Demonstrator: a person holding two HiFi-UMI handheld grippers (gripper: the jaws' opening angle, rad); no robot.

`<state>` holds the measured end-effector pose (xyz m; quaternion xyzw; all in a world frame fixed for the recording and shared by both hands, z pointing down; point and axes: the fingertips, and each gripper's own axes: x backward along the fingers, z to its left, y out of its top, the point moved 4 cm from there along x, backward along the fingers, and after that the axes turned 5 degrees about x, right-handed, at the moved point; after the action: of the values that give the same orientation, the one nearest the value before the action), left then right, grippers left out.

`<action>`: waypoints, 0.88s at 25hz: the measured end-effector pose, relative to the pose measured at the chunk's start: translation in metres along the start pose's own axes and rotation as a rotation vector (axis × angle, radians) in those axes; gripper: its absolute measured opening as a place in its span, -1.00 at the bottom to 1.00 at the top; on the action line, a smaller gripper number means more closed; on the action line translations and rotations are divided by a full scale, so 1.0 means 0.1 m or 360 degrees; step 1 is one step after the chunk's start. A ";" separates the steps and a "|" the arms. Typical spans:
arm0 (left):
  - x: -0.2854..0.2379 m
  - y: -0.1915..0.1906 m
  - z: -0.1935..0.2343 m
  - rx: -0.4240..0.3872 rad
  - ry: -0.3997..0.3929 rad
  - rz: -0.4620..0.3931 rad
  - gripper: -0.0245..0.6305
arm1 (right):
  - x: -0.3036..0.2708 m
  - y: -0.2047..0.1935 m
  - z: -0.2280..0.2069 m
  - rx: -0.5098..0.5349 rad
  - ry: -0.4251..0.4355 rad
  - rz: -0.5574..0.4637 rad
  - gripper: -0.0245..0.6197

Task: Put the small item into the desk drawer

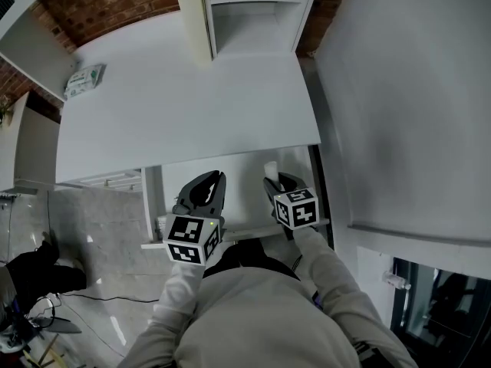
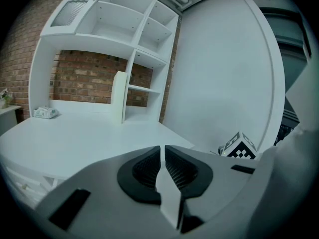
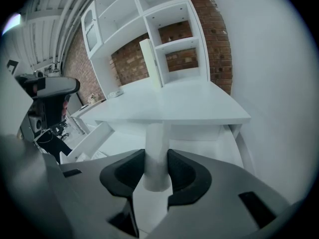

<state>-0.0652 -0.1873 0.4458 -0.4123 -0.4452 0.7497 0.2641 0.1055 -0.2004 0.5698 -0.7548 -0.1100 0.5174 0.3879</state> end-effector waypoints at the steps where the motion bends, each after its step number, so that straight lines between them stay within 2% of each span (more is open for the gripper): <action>1: 0.00 0.00 0.01 0.0002 0.0004 0.0002 -0.80 | -0.04 -0.02 0.00 0.0008 0.0004 0.0022 -0.42; 22: -0.05 -0.08 0.11 0.0031 0.0086 0.0056 -0.80 | -0.57 -0.46 -0.16 0.0068 0.0064 0.0452 -0.42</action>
<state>-0.0717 -0.1927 0.4574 -0.4376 -0.4232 0.7472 0.2667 0.1049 -0.2094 0.6441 -0.7645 0.0169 0.5542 0.3289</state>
